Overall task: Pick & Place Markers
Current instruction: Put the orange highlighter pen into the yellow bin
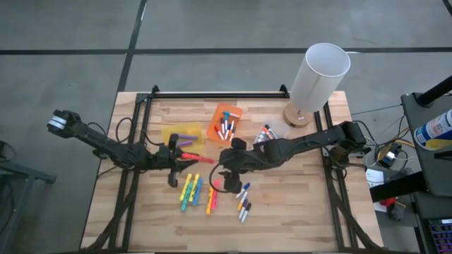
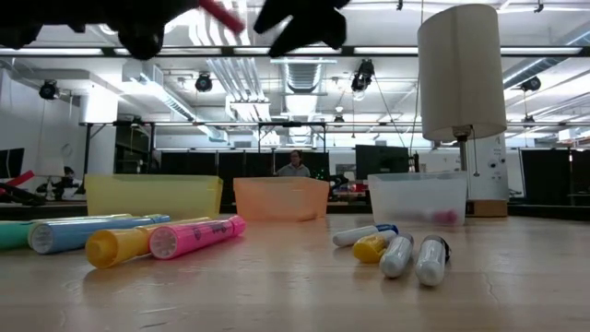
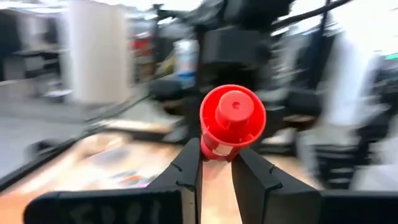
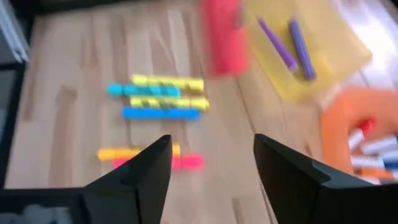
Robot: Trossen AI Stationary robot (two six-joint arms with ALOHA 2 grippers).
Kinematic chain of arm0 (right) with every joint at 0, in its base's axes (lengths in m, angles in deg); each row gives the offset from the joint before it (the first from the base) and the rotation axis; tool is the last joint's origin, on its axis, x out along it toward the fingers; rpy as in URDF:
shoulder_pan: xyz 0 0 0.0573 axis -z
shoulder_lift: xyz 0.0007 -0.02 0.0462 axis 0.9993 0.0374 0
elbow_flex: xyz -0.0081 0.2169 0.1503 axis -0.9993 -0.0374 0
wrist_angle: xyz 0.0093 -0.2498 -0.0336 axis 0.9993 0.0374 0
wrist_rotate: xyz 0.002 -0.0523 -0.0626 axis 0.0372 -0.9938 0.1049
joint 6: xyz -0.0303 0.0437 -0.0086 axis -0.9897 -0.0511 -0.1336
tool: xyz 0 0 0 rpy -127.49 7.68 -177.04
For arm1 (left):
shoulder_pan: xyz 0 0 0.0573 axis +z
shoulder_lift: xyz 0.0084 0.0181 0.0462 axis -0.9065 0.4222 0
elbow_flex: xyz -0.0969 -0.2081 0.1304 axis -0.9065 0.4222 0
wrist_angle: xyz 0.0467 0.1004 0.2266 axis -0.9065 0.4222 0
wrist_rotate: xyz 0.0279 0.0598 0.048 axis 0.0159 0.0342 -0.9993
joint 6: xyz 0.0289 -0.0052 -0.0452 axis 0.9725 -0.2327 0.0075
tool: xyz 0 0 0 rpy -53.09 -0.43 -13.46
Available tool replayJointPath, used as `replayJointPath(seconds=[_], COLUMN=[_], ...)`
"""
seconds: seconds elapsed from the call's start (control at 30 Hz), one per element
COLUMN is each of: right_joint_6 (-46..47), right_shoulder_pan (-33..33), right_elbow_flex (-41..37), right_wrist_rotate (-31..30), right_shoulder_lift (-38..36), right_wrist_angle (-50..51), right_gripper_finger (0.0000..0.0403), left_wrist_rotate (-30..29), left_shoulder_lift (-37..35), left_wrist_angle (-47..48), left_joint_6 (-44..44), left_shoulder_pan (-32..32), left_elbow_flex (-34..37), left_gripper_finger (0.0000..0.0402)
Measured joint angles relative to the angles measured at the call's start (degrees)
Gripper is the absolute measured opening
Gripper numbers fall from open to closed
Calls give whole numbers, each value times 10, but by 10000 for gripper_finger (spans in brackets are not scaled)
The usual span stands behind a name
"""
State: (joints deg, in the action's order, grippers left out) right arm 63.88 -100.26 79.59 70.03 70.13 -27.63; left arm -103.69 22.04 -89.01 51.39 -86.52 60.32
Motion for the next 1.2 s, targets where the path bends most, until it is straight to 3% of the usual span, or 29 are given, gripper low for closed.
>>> replayJointPath(seconds=[0.23, 0.33, 0.7, 0.97, 1.2], right_joint_6=[35, 33, 27, 27, 27], right_shoulder_pan=[-8, -14, -24, -24, -28], right_elbow_flex=[-12, -13, -14, -22, -36], right_wrist_rotate=[0, 1, 1, 1, 1], right_shoulder_lift=[0, 2, 3, 3, 3], right_wrist_angle=[22, 22, 19, 0, -8], right_gripper_finger=[235, 233, 233, 233, 233], left_wrist_rotate=[-282, -336, -294, -151, -122], left_shoulder_lift=[-31, -40, -40, -2, 52], left_wrist_angle=[167, 244, 658, 707, 763], left_joint_6=[-26, -66, -341, -305, -300], left_shoulder_pan=[2, 7, 66, 150, 197], left_elbow_flex=[0, -1, -79, -105, -123], left_gripper_finger=[58, 59, 59, 59, 60])
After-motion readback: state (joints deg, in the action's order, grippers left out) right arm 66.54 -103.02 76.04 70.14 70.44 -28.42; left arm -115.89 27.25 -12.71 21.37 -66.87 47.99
